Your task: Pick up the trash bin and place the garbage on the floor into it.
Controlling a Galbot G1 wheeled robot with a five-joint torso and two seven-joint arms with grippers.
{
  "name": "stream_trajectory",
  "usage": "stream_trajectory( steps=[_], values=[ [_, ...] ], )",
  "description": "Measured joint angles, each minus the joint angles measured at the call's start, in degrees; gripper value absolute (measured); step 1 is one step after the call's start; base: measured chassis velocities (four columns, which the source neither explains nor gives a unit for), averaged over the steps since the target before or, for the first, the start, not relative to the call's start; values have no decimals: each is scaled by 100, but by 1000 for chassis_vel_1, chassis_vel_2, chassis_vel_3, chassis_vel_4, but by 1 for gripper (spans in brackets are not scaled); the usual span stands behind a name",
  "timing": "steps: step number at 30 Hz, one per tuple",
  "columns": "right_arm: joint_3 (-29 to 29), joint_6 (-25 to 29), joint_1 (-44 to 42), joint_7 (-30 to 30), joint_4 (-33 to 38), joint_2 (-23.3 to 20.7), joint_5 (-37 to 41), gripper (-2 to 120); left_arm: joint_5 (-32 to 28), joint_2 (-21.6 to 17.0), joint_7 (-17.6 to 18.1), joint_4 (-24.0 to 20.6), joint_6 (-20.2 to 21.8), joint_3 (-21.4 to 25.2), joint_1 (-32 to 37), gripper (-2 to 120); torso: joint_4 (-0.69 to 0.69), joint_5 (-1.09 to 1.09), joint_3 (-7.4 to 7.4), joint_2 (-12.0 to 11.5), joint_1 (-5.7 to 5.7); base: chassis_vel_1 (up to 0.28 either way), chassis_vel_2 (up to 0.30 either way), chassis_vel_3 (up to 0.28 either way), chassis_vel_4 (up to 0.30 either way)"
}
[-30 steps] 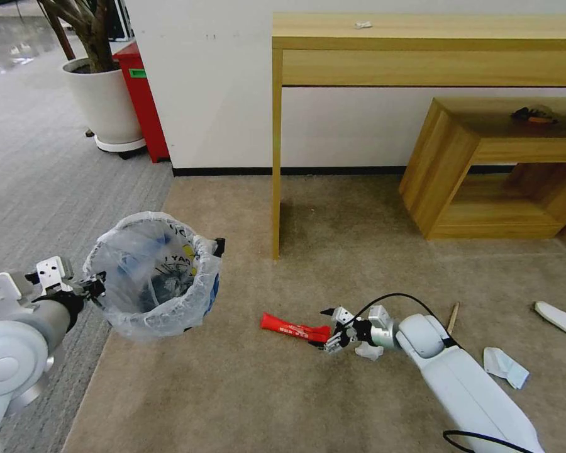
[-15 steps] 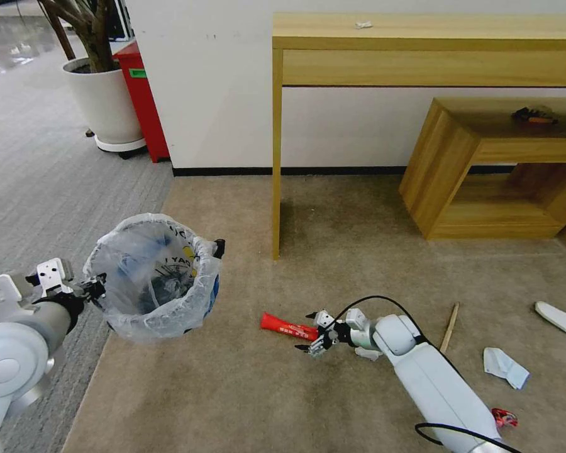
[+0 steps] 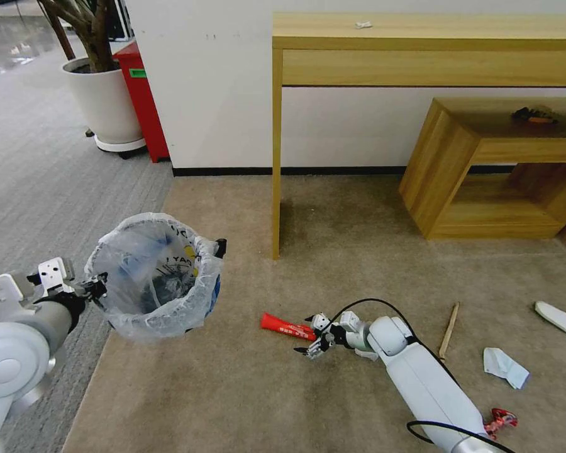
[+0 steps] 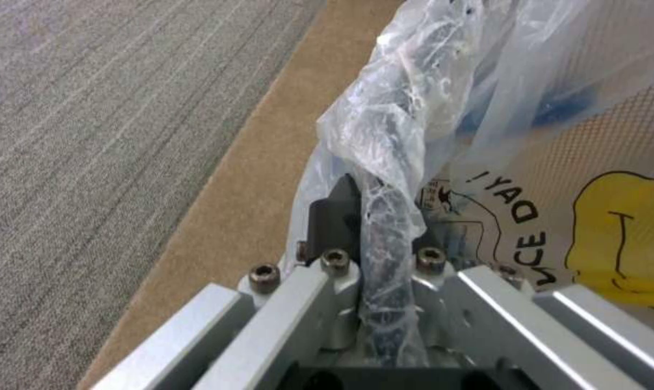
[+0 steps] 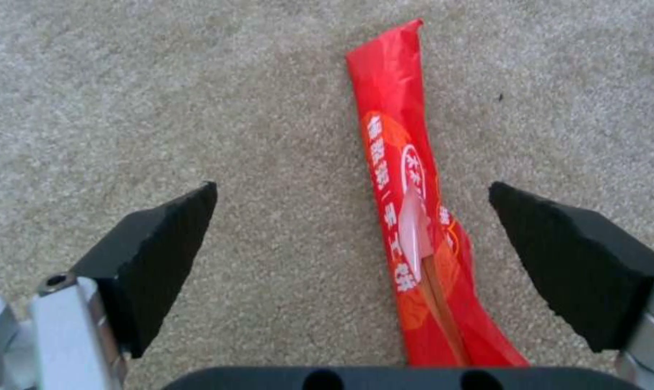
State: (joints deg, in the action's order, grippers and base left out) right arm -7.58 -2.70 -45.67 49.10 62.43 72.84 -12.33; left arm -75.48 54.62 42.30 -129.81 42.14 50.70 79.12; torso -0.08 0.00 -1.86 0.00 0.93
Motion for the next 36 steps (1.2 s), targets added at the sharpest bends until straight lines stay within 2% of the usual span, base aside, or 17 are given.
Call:
stream_trajectory(
  steps=[15, 36],
  values=[
    [-102, 101, 156, -20, -444, 122, -209, 89, 0, -36, 0, -1, 0, 12, 0, 0, 0, 0, 0, 0, 0, 0, 0, 0, 0],
    [-103, 223, 124, -70, -634, 211, -442, 82, -2, -23, -18, -24, 0, -41, -26, 0, 0, 0, 0, 0, 0, 0, 0, 0, 0]
  ],
)
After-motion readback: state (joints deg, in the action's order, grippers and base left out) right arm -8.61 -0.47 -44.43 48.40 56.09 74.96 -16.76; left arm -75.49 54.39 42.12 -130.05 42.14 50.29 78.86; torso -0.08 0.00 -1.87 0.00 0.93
